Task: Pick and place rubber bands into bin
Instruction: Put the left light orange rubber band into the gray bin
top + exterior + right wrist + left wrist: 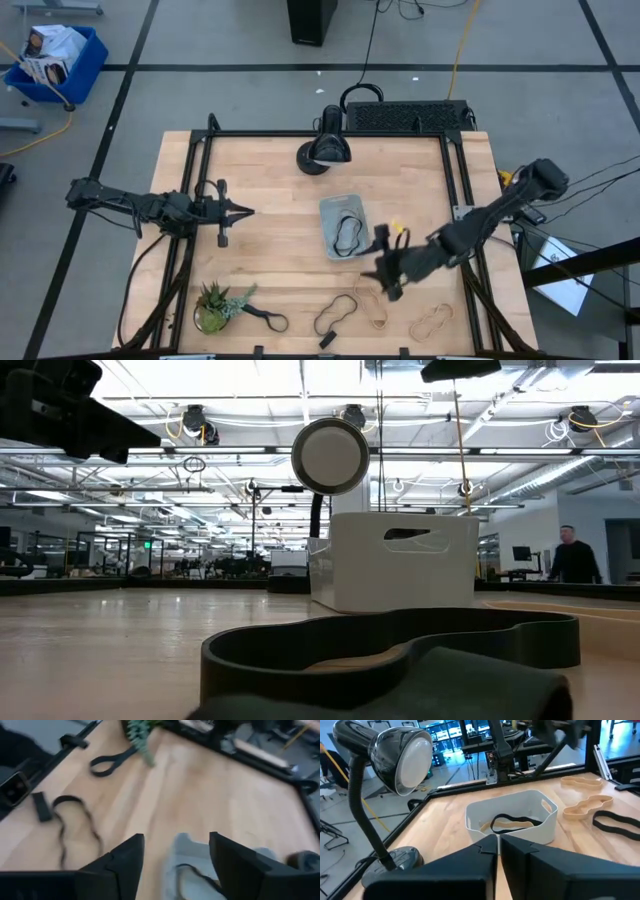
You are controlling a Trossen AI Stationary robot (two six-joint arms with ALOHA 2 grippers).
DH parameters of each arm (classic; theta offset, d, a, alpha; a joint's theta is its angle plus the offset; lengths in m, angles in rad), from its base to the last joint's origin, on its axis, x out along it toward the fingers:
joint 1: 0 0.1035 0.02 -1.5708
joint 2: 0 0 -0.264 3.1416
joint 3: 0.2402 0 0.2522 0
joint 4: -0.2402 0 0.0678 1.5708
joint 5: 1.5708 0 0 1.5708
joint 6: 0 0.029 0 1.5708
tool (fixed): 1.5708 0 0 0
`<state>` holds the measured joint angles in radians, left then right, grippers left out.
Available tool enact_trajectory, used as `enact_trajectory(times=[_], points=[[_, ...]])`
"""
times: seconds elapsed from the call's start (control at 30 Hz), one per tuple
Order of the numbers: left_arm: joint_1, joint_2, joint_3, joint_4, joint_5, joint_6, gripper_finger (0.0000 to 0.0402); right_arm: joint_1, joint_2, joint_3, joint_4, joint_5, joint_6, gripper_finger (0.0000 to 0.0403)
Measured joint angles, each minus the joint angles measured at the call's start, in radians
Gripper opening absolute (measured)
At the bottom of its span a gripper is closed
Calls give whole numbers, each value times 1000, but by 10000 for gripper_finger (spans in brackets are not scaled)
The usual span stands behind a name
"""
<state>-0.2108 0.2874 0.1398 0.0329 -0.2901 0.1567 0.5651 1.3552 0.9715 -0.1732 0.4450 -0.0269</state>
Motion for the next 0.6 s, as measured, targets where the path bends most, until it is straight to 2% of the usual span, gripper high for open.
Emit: enact_trajectory(times=[0.13,0.27,0.6], points=[[0,0,0,2,0,-7,43,27,131,70,-7,-8,147,226],[0,0,0,2,0,-13,46,49,214,99,-1,-88,263,225],[0,0,0,1,1,-39,46,86,329,98,-123,-157,660,220]])
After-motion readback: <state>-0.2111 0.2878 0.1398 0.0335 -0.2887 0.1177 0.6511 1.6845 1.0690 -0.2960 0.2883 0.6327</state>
